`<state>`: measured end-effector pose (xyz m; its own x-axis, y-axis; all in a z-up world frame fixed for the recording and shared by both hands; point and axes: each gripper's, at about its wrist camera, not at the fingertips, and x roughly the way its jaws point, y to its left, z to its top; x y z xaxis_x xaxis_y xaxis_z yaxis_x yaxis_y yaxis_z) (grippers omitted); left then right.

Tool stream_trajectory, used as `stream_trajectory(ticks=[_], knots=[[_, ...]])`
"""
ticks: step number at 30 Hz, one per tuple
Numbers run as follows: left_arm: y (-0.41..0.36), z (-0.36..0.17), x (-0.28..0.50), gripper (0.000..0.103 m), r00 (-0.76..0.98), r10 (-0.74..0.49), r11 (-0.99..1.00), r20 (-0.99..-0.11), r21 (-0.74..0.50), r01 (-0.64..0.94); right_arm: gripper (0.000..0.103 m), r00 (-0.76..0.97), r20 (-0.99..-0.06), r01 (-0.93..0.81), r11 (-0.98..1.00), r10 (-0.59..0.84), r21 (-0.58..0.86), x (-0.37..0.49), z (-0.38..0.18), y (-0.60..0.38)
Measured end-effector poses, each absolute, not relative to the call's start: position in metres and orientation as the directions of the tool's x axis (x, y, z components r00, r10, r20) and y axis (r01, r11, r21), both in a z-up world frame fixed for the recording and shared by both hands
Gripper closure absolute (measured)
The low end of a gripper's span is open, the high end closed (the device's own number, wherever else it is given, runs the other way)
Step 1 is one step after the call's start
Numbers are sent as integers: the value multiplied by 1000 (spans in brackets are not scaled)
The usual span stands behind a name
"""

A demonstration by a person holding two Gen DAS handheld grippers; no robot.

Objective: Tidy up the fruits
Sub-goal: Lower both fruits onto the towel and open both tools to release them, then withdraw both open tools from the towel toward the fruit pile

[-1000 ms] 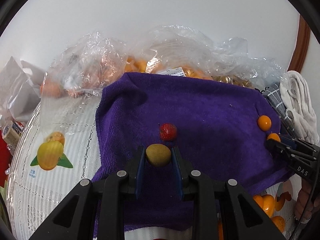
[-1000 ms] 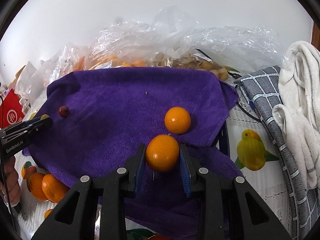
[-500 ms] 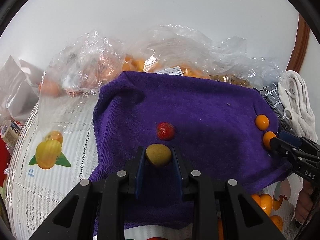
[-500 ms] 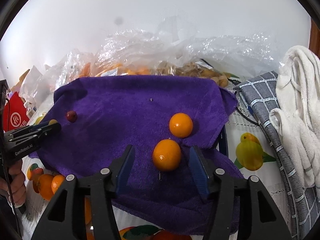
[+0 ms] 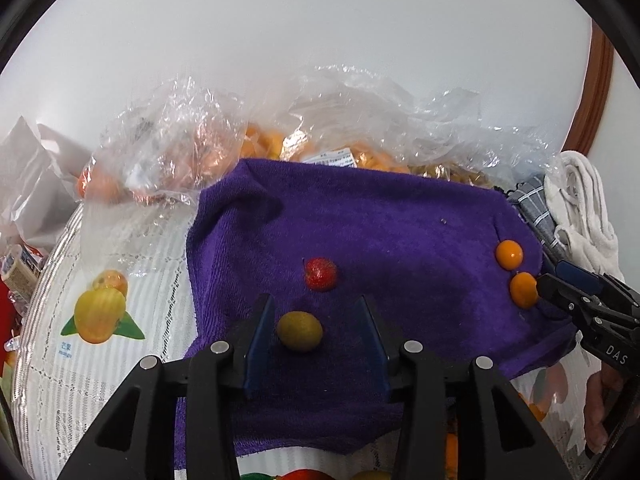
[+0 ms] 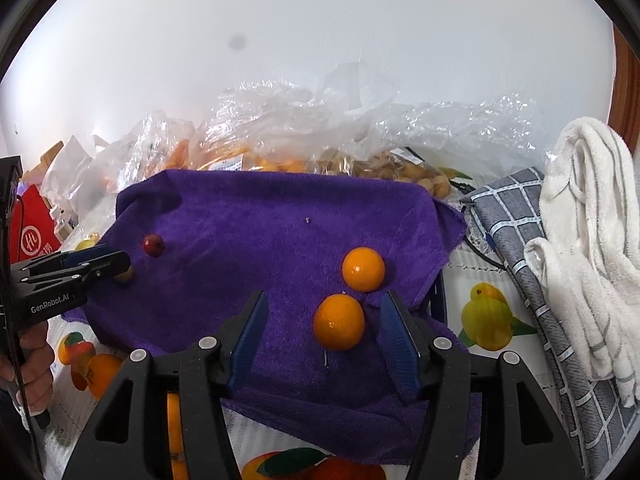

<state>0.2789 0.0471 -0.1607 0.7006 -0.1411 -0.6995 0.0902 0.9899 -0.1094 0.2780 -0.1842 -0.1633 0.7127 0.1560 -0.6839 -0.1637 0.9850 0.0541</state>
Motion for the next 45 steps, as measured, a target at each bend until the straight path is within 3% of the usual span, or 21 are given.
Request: stream_trajectory(ticks=[13, 25, 28, 33, 36, 45], knots=[[48, -127, 252, 62, 754, -159, 987, -637, -118, 108, 45, 713, -694, -92, 995, 95, 41, 239, -141, -191], [66, -155, 197, 62, 689, -100, 995, -718, -50, 92, 45, 698, -711, -63, 996, 87, 60, 193, -142, -199], [73, -166, 184, 54, 666, -81, 996, -742, -43, 73, 45, 689, -717, -65, 995, 104, 81, 184, -147, -198], [84, -187, 170, 53, 618, -31, 999, -785, -18, 28, 46, 675, -727, -77, 992, 127, 102, 172, -156, -192], [88, -189, 161, 46, 629, -2, 1000, -777, 8, 13, 48, 667, -732, -84, 991, 135, 106, 169, -159, -187], [100, -189, 155, 42, 629, -16, 1000, -777, -30, -11, 52, 647, -744, -114, 986, 167, 123, 160, -166, -171]])
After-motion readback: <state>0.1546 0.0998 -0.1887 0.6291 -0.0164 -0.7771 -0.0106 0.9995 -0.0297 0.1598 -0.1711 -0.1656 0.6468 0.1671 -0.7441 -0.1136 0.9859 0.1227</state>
